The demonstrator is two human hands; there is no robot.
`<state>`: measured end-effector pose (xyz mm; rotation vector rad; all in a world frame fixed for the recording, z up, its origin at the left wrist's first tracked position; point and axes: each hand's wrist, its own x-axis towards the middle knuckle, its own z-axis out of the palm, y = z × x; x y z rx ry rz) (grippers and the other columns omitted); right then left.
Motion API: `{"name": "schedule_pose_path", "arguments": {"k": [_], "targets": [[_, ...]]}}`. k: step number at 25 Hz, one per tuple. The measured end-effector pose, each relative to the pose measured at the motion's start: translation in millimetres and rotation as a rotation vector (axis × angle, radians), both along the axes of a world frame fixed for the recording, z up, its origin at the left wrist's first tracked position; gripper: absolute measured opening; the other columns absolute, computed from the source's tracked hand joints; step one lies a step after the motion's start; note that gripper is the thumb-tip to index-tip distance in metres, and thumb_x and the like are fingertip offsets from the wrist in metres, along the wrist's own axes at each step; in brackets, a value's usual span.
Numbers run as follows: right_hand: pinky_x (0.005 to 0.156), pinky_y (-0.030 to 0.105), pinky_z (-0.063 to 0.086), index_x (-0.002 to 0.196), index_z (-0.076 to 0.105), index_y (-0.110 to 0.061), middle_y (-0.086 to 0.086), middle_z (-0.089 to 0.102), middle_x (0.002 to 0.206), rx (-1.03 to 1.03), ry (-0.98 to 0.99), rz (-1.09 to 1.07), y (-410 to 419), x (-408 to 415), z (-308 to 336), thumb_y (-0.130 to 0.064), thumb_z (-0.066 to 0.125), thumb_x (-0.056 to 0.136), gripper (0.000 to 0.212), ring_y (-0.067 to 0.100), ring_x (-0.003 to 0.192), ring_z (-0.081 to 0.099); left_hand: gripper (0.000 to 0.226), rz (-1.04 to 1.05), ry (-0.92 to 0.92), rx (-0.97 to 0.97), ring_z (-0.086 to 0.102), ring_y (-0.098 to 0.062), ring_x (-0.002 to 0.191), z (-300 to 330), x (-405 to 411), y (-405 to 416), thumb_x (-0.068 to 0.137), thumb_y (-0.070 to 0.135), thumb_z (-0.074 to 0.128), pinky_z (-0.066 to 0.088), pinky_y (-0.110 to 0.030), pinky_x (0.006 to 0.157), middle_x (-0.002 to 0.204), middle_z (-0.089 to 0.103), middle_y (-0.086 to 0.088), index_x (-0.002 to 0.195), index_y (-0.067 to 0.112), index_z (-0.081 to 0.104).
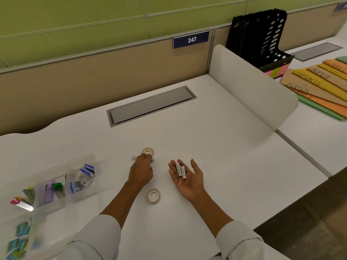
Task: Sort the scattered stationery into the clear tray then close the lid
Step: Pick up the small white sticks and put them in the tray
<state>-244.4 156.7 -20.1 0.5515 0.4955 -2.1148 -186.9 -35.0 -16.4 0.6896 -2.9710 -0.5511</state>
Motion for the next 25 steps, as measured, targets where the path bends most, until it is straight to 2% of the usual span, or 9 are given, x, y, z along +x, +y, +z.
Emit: {"name": "schedule_pose_path", "arguments": {"k": [4, 6, 9, 11, 15, 17, 19, 21, 25], "targets": [[0.097, 0.047, 0.054, 0.127, 0.058, -0.001, 0.024, 0.063, 0.133, 0.012, -0.009, -0.004, 1.5, 3.1, -1.5, -0.035, 0.053, 0.1, 0.044, 0.039, 0.123, 0.062, 0.013, -0.016, -0.026, -0.018, 0.058, -0.026, 0.1, -5.0, -1.8, 6.0, 0.09, 0.011, 0.053, 0.046, -0.032, 0.076, 0.106, 0.061, -0.007, 0.1, 0.011, 0.062], [0.098, 0.049, 0.054, 0.127, 0.058, -0.002, 0.024, 0.063, 0.133, 0.02, -0.007, -0.011, 3.9, 4.6, -1.2, -0.033, 0.049, 0.102, 0.042, 0.039, 0.124, 0.062, 0.013, -0.026, 0.012, -0.021, 0.059, -0.025, 0.095, -3.9, -0.6, 10.0, 0.091, 0.013, 0.054, 0.045, -0.031, 0.072, 0.101, 0.062, -0.006, 0.097, 0.011, 0.065], [0.098, 0.053, 0.052, 0.125, 0.059, -0.002, 0.024, 0.064, 0.132, 0.034, -0.001, -0.02, 6.2, 5.2, 1.2, -0.032, 0.046, 0.103, 0.04, 0.039, 0.124, 0.061, 0.012, -0.068, 0.236, 0.051, 0.061, -0.021, 0.087, 10.7, -0.7, 20.3, 0.089, 0.012, 0.059, 0.047, -0.029, 0.068, 0.095, 0.065, -0.002, 0.098, 0.012, 0.066], [0.097, 0.053, 0.053, 0.121, 0.061, -0.003, 0.024, 0.065, 0.13, 0.024, 0.0, -0.023, 5.0, 5.7, 3.9, -0.032, 0.048, 0.102, 0.038, 0.039, 0.121, 0.063, 0.011, -0.194, 0.363, 0.078, 0.057, -0.014, 0.086, 23.3, -2.9, 29.2, 0.088, 0.015, 0.061, 0.048, -0.028, 0.066, 0.093, 0.065, 0.003, 0.098, 0.015, 0.066], [0.079, 0.046, 0.063, 0.111, 0.064, -0.003, 0.019, 0.072, 0.102, -0.008, 0.004, -0.013, -2.5, 7.9, 10.0, -0.03, 0.05, 0.101, 0.032, 0.033, 0.094, 0.071, 0.017, -0.448, 0.381, 0.107, 0.05, -0.01, 0.089, 40.6, -2.0, 54.9, 0.082, 0.019, 0.063, 0.046, -0.028, 0.07, 0.092, 0.062, 0.008, 0.098, 0.02, 0.066], [0.074, 0.047, 0.063, 0.106, 0.064, -0.002, 0.019, 0.073, 0.096, -0.02, -0.013, -0.016, -7.0, 7.8, 11.3, -0.027, 0.049, 0.102, 0.029, 0.033, 0.094, 0.07, 0.023, -0.488, 0.381, 0.084, 0.052, -0.014, 0.09, 44.2, 4.3, 58.9, 0.075, 0.019, 0.064, 0.046, -0.03, 0.073, 0.094, 0.061, 0.006, 0.098, 0.02, 0.065], [0.083, 0.053, 0.06, 0.101, 0.064, -0.001, 0.022, 0.072, 0.107, -0.044, -0.047, -0.009, -9.4, 8.8, 10.9, -0.024, 0.047, 0.103, 0.029, 0.036, 0.106, 0.068, 0.028, -0.39, 0.422, 0.063, 0.054, -0.015, 0.095, 45.5, 13.3, 49.5, 0.072, 0.022, 0.063, 0.046, -0.03, 0.078, 0.098, 0.061, 0.004, 0.099, 0.017, 0.064], [0.088, 0.055, 0.055, 0.104, 0.064, 0.0, 0.024, 0.068, 0.12, -0.055, -0.081, 0.0, -10.2, 10.2, 10.4, -0.023, 0.045, 0.104, 0.03, 0.038, 0.118, 0.063, 0.032, -0.174, 0.433, 0.042, 0.054, -0.019, 0.1, 41.7, 21.8, 29.7, 0.071, 0.022, 0.064, 0.049, -0.035, 0.081, 0.103, 0.062, 0.0, 0.102, 0.013, 0.063], [0.088, 0.055, 0.055, 0.117, 0.061, 0.001, 0.025, 0.066, 0.125, -0.046, -0.102, 0.003, -14.7, 14.2, 8.7, -0.024, 0.045, 0.104, 0.032, 0.039, 0.123, 0.06, 0.047, 0.232, 0.185, 0.161, 0.048, -0.027, 0.116, 28.8, 33.7, -8.0, 0.075, 0.019, 0.073, 0.046, -0.035, 0.088, 0.121, 0.054, -0.009, 0.117, 0.01, 0.054]]}}
